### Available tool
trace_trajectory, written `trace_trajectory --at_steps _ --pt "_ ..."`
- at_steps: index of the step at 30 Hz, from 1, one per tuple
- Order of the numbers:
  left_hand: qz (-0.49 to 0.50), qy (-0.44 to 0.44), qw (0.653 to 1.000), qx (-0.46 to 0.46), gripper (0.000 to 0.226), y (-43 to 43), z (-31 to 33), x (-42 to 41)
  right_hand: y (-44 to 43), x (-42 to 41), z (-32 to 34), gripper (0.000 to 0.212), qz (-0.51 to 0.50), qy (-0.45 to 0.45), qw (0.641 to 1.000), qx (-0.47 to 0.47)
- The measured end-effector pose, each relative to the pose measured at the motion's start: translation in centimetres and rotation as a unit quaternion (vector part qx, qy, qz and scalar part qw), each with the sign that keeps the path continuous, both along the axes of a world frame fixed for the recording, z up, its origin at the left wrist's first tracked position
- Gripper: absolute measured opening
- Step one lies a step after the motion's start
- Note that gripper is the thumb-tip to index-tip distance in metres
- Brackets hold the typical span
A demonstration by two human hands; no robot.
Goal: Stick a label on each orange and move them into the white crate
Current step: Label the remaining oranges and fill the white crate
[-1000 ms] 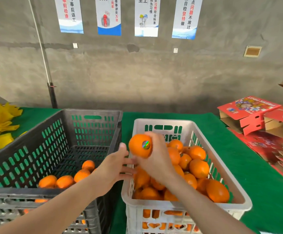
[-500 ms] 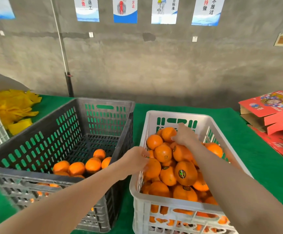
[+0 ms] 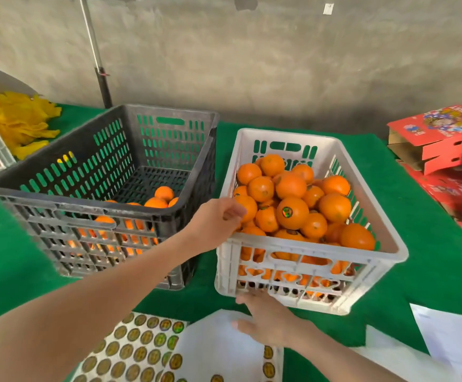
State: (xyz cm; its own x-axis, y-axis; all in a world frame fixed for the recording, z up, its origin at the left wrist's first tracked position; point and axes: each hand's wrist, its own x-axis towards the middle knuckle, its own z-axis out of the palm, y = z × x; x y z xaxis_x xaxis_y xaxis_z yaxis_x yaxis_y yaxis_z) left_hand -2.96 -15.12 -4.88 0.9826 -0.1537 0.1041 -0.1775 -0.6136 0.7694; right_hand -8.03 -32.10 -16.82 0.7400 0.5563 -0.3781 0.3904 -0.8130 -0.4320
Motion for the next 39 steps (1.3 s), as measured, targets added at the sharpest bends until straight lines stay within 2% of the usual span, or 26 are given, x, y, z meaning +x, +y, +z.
trace_trajectory --at_steps 2,4,6,8,11,13,14,15,16,18,20,22,23,25,28,35,39 --pt "0.014 -0.024 0.998 -0.048 0.022 0.2 -0.5 -2.0 0.3 -0.4 -1.8 0.076 -0.027 0.039 0.999 0.023" --pt "0.047 -0.085 0.991 -0.091 0.024 0.5 -1.2 -4.4 1.1 -0.8 -3.0 0.085 -0.056 0.062 0.995 0.058" --pt "0.046 -0.13 0.985 -0.102 0.026 1.1 -2.5 -6.6 1.9 -1.2 -3.5 0.07 -0.071 0.032 0.995 0.059" --pt "0.036 -0.137 0.987 -0.074 0.031 1.4 -4.6 -8.3 2.4 -1.3 -3.3 0.054 -0.086 0.018 0.991 0.098" --pt "0.094 -0.035 0.994 -0.044 0.054 1.1 -7.6 -10.2 2.0 -1.0 -1.6 0.046 -0.064 -0.021 0.988 0.136" --pt "0.123 0.139 0.981 -0.049 0.087 1.2 -9.1 -10.6 1.3 -0.7 -0.1 0.043 -0.046 -0.038 0.984 0.168" --pt "0.127 0.235 0.961 -0.067 0.096 1.4 -9.6 -10.7 1.0 -0.7 0.7 0.042 -0.039 -0.043 0.981 0.183" --pt "0.116 0.316 0.938 -0.088 0.091 1.8 -9.8 -10.8 0.8 -0.6 1.5 0.041 -0.038 -0.049 0.98 0.191" --pt "0.093 0.373 0.917 -0.104 0.077 2.2 -9.9 -10.9 0.7 -0.5 2.2 0.039 -0.045 -0.056 0.978 0.195" --pt "0.071 0.421 0.893 -0.142 0.043 2.6 -10.3 -11.2 0.7 -0.8 3.4 0.036 -0.067 -0.085 0.973 0.202" --pt "0.078 0.448 0.864 -0.216 0.03 2.4 -10.3 -11.4 0.6 -1.8 4.1 0.031 -0.074 -0.19 0.958 0.201" --pt "0.082 0.454 0.842 -0.279 0.027 2.4 -10.2 -11.2 0.4 -3.3 4.2 0.021 -0.056 -0.288 0.931 0.217" --pt "0.083 0.451 0.837 -0.299 0.025 2.4 -10.1 -11.1 0.2 -4.2 4.1 0.015 -0.049 -0.298 0.926 0.225" --pt "0.083 0.447 0.828 -0.329 0.024 2.5 -10.1 -11.1 0.0 -5.7 3.6 0.01 -0.047 -0.256 0.939 0.225" --pt "0.089 0.444 0.816 -0.359 0.026 2.4 -10.3 -11.5 0.3 -7.1 1.9 0.021 -0.054 -0.201 0.959 0.191" --pt "0.108 0.455 0.794 -0.389 0.019 1.6 -10.2 -11.7 1.2 -7.2 0.5 0.024 -0.077 -0.237 0.957 0.151" --pt "0.109 0.467 0.796 -0.37 0.013 1.7 -10.1 -11.2 1.3 -7.1 0.4 0.018 -0.07 -0.268 0.944 0.179"
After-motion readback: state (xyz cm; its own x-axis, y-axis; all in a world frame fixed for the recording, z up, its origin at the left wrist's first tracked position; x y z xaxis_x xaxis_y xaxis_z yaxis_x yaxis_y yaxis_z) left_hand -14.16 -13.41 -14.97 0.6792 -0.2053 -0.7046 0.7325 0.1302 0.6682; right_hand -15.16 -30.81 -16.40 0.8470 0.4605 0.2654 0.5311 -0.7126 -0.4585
